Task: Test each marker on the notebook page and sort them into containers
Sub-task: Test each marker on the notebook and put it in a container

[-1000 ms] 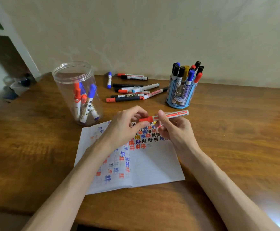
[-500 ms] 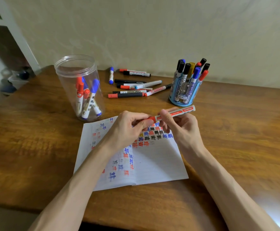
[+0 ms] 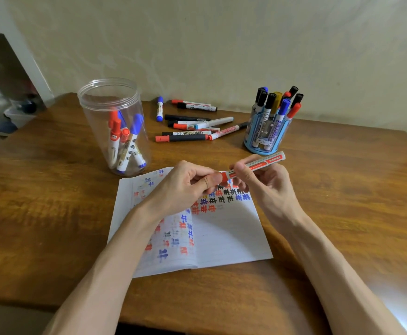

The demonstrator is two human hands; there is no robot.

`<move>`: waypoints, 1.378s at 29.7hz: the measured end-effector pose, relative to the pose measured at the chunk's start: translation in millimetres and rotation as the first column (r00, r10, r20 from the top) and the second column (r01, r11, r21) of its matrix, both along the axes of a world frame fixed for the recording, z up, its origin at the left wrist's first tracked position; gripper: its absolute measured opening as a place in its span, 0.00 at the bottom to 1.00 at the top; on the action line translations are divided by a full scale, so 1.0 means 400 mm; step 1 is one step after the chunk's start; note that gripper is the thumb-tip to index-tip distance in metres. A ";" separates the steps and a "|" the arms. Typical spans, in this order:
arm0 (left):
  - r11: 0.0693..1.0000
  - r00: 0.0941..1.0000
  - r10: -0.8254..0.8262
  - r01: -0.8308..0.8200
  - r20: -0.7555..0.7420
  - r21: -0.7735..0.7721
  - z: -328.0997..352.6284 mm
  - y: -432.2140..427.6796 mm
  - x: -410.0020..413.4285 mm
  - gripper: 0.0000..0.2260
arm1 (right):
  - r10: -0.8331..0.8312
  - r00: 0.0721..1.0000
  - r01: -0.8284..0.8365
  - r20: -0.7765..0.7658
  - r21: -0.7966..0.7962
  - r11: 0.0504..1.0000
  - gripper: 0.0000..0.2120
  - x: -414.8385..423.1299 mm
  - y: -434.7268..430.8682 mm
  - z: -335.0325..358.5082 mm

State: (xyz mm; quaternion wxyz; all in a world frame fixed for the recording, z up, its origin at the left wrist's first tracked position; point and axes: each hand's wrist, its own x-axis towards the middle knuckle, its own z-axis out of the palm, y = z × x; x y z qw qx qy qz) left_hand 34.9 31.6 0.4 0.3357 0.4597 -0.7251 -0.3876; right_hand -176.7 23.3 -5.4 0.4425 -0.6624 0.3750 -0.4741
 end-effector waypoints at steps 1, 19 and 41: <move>1.000 1.000 -0.015 0.015 0.003 0.011 0.001 0.002 0.001 0.18 | 0.012 1.000 -0.012 -0.002 0.002 1.000 0.08 -0.002 0.002 0.000; 0.984 0.969 0.131 -0.101 -0.211 0.147 0.004 0.001 0.092 0.13 | -0.150 0.983 0.143 0.108 0.070 0.987 0.13 -0.073 -0.029 0.010; 0.962 0.972 0.222 -0.205 0.082 -0.181 -0.047 -0.006 0.039 0.11 | -0.290 0.931 0.303 -0.222 0.027 0.953 0.04 0.035 0.045 -0.071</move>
